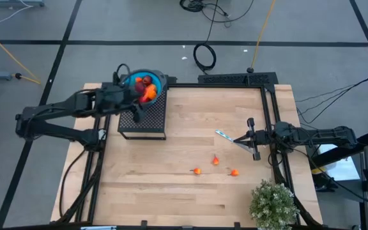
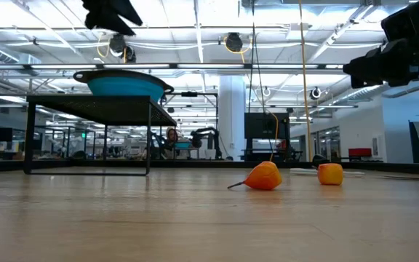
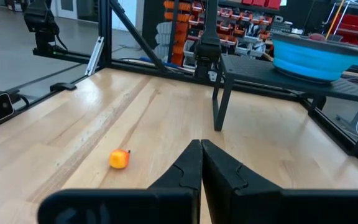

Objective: Pick & Place Fruit
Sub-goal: Put the yellow pear into the blue strainer bowl on the shelf

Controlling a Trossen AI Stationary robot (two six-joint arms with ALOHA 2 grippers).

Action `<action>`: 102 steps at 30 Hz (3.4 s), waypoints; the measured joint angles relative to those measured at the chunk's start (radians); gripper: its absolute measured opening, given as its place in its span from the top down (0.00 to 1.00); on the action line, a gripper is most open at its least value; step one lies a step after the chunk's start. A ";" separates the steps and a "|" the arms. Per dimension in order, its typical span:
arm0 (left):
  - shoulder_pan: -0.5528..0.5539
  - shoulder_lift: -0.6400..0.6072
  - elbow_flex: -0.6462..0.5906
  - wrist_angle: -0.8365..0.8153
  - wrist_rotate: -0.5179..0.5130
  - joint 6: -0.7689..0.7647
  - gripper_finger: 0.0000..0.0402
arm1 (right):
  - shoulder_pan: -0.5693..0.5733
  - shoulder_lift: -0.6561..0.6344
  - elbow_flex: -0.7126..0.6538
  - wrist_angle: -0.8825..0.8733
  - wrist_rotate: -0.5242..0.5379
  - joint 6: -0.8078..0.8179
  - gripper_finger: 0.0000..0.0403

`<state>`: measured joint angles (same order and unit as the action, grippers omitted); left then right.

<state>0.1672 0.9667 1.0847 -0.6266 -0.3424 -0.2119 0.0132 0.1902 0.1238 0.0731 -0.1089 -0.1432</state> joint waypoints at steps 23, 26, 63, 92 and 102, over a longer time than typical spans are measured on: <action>-0.257 -0.101 -0.169 0.241 -0.049 0.102 0.38 | 0.000 0.000 0.000 -0.003 -0.001 0.001 1.00; -0.267 -0.131 -0.235 0.292 -0.043 0.100 0.38 | 0.000 0.000 0.000 -0.003 -0.001 0.000 1.00; -0.375 -0.558 -0.784 0.623 0.054 0.090 0.38 | 0.002 0.134 0.000 0.015 -0.050 0.083 0.82; -0.452 -0.687 -0.888 0.603 0.052 0.100 0.38 | 0.367 0.635 0.227 0.027 0.212 0.058 0.81; -0.467 -0.687 -0.888 0.609 0.053 0.099 0.38 | 0.410 0.962 0.397 0.011 0.265 -0.080 0.79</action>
<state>-0.3003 0.2798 0.1970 -0.0174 -0.2897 -0.1130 0.4232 1.1521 0.5204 0.0839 0.1559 -0.2237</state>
